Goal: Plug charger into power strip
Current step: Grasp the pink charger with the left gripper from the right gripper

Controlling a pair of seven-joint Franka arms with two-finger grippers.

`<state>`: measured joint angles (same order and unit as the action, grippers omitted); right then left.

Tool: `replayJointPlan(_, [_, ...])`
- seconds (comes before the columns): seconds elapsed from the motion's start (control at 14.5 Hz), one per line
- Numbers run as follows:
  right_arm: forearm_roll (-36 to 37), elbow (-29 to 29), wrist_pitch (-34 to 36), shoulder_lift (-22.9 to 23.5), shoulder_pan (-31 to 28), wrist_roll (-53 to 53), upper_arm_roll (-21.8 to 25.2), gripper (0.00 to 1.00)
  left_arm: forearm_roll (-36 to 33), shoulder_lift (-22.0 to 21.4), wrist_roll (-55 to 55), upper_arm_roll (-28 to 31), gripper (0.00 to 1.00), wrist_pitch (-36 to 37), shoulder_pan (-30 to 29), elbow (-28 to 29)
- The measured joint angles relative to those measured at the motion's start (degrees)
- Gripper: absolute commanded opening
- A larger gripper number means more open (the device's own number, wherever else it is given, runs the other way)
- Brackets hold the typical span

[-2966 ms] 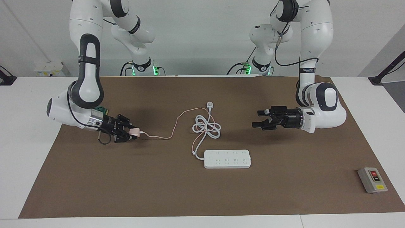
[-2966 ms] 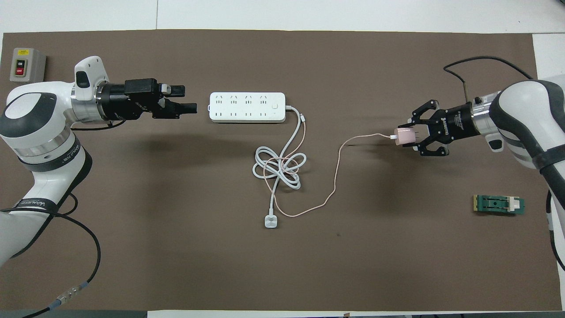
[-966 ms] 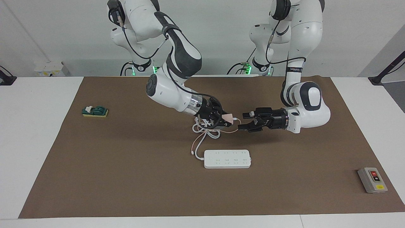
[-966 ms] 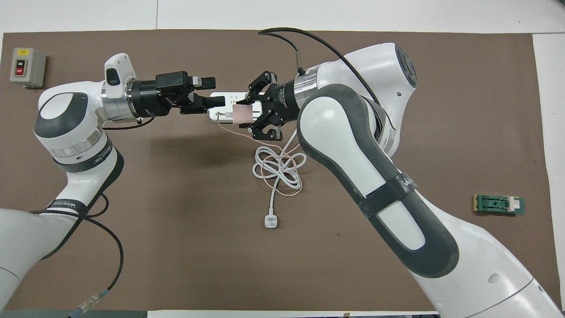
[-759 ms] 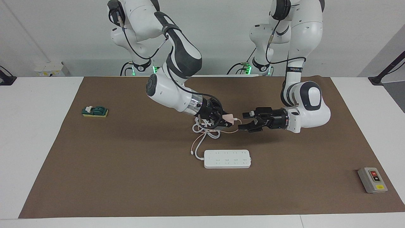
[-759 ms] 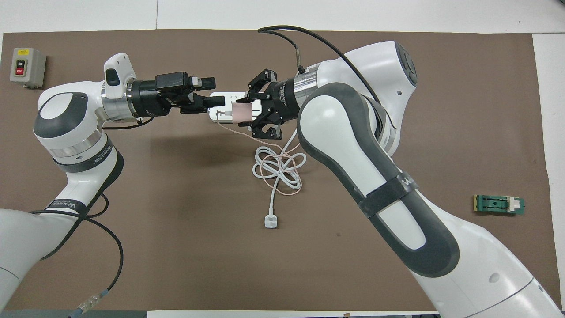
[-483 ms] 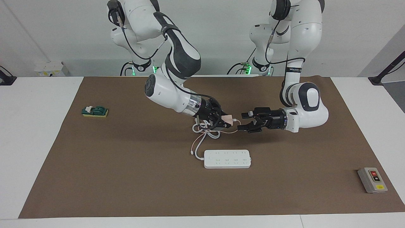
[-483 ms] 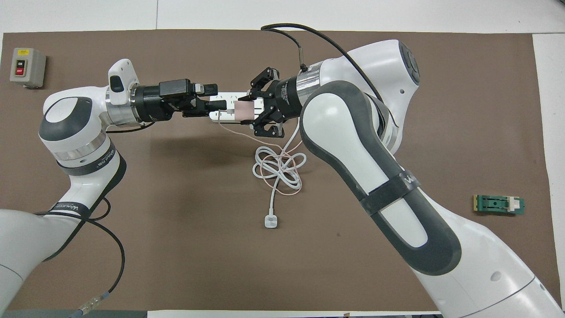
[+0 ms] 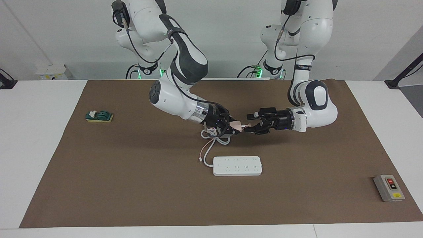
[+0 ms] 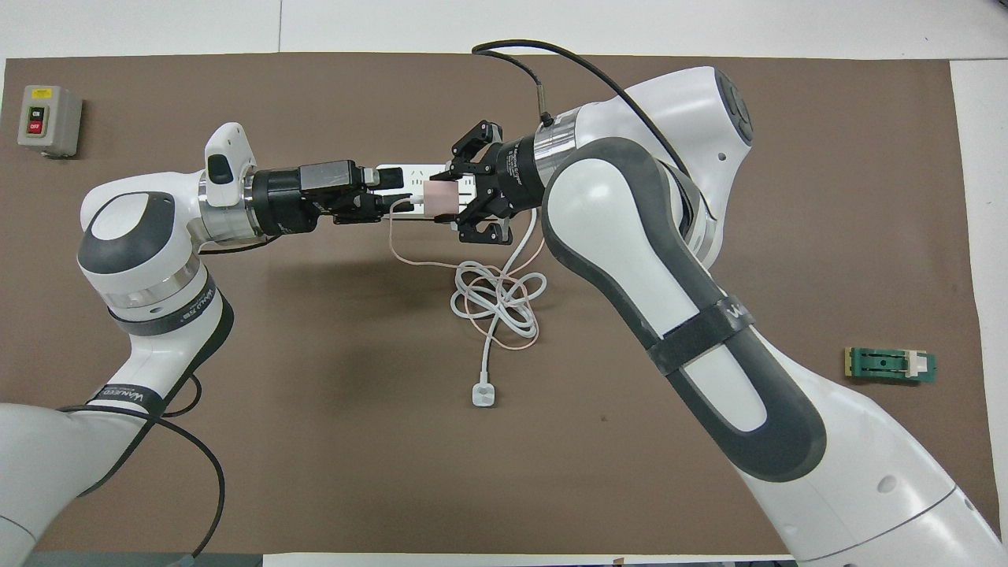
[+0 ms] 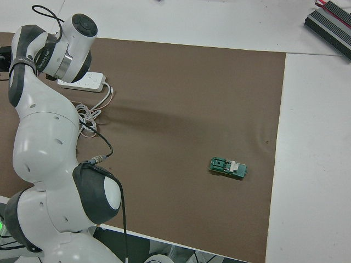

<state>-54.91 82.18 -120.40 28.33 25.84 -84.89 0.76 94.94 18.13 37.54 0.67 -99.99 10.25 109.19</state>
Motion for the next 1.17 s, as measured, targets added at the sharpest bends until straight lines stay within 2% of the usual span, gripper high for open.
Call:
replayJointPlan(0.83, [0.00,-0.13,0.07,0.03,0.12,0.00,-0.16,0.00,0.00,-0.73,2.16,-0.04,1.00,-7.00,3.34,0.64])
replayJointPlan(1.17, [0.00,-0.18,0.07,0.05,0.17,0.00,-0.17,0.00,0.00,-0.83,2.22,0.01,0.74,-7.43,3.34,0.64])
